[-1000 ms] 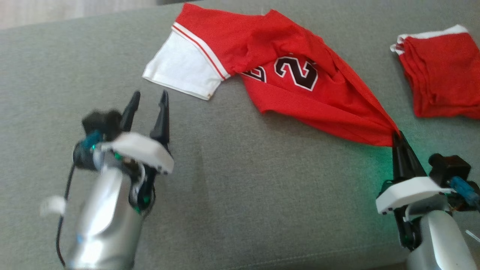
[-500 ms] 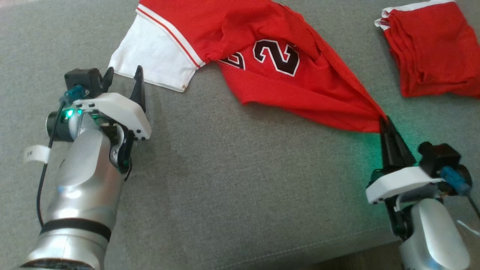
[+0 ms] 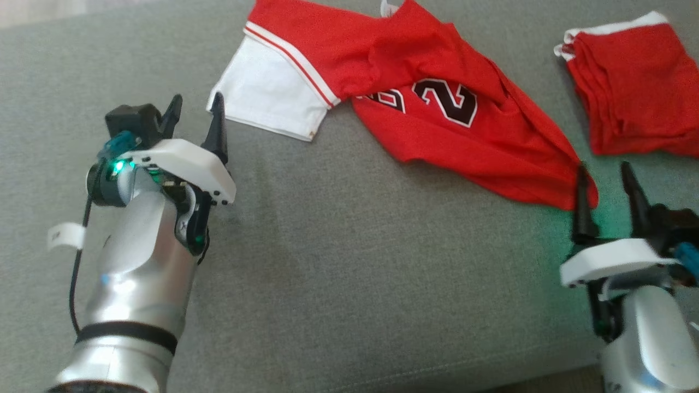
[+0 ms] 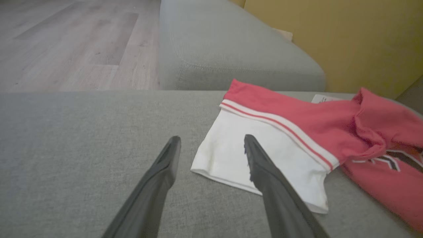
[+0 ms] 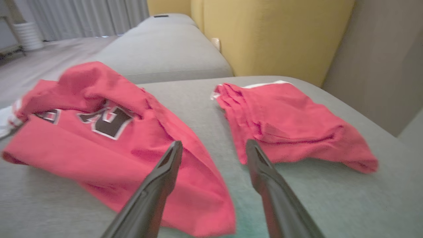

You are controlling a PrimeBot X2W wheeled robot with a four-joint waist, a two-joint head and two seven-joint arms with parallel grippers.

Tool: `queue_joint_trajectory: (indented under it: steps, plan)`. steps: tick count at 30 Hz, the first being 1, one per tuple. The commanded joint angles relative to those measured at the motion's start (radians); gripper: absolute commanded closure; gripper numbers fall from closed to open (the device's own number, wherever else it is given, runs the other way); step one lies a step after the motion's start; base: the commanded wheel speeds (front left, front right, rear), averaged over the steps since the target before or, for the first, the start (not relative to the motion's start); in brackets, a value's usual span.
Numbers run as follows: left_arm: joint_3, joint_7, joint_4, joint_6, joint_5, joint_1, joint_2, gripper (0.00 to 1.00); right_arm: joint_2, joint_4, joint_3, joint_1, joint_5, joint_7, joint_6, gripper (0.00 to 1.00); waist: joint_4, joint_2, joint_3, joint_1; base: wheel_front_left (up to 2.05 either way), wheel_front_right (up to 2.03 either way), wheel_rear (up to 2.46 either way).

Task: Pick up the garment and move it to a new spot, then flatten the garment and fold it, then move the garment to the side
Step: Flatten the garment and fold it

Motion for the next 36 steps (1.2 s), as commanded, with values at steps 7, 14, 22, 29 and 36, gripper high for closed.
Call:
queue_joint_trajectory:
  steps: [7, 14, 22, 29, 36]
  plan:
    - [0.077, -0.013, -0.283, 0.007, -0.011, 0.152, 0.009, 0.00, -0.005, -0.125, 0.160, 0.010, 0.068, -0.053, -0.001, 0.00, 0.067, 0.0000, -0.075, 0.0000, 0.00, 0.00, 0.00]
    - [0.068, -0.013, -0.550, 0.011, -0.048, 0.364, -0.006, 0.00, -0.005, -0.188, 0.269, 0.031, 0.055, -0.043, -0.001, 0.00, 0.172, 0.0000, -0.111, 0.0000, 0.00, 0.00, 0.00]
    - [-0.080, -0.013, -0.680, 0.074, -0.135, 0.477, -0.007, 0.00, -0.063, -0.077, 0.442, -0.103, -0.009, 0.065, -0.001, 0.00, 0.311, 0.0000, -0.080, 0.0000, 0.00, 0.00, 0.00]
    - [-0.164, -0.013, -0.699, 0.101, -0.180, 0.465, -0.007, 0.00, -0.139, 0.158, 0.537, -0.296, 0.010, 0.134, -0.001, 0.00, 0.415, 0.0000, -0.039, 0.0000, 0.00, 0.00, 0.00]
    - [-0.217, -0.013, -0.711, 0.120, -0.215, 0.448, -0.007, 0.00, -0.201, 0.384, 0.638, -0.439, 0.054, 0.171, -0.001, 0.00, 0.489, 0.0000, -0.002, 0.0000, 0.00, 0.00, 0.00]
